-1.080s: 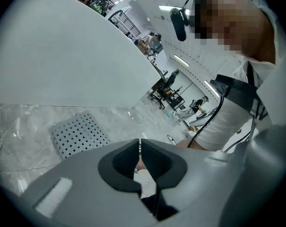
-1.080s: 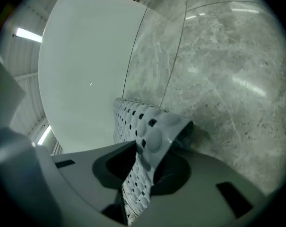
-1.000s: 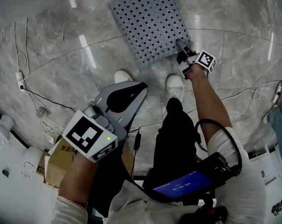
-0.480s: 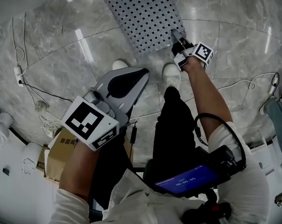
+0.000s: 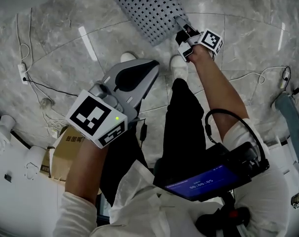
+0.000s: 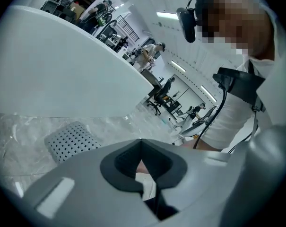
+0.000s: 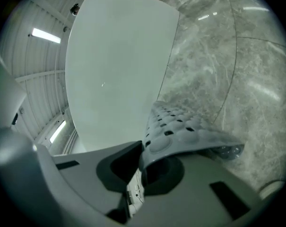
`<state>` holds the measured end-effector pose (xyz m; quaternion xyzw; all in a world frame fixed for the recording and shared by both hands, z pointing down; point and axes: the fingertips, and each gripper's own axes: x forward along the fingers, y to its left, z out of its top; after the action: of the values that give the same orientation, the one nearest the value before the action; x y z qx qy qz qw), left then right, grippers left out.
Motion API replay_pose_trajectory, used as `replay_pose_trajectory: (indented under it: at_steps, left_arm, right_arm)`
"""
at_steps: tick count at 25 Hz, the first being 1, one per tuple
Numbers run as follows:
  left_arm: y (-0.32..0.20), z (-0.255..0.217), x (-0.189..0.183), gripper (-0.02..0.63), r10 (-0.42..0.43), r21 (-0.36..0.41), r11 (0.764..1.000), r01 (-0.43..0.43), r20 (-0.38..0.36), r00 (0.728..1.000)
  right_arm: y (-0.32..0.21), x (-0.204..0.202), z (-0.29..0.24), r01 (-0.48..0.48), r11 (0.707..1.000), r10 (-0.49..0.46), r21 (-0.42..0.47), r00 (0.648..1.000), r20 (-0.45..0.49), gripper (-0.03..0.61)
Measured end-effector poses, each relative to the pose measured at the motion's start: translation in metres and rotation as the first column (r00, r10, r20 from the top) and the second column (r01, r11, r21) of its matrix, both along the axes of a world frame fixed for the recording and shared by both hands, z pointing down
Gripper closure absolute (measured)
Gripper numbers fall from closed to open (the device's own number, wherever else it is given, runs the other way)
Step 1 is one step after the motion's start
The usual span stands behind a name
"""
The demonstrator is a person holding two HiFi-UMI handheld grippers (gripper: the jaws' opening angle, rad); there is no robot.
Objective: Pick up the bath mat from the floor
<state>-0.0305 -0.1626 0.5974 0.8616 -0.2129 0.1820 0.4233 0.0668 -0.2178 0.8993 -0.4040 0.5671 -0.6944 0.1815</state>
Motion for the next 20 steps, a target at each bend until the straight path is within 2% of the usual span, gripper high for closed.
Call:
replay_pose_trajectory:
  at_steps: [10,20]
  left_arm:
    - [0.0,-0.081,0.012,0.607,-0.009,0.039,0.999,0.009,-0.02,1.0]
    - [-0.001,-0.179,0.023,0.607,-0.006,0.081,0.997,0.012,-0.066,0.998]
  right_arm:
    - [-0.03,-0.037,-0.096,0.135,0.991,-0.134,0.001,0.989,-0.054,0.567]
    - [-0.04,-0.04,-0.2,0.203,0.978,-0.205,-0.039,0.975,-0.087,0.567]
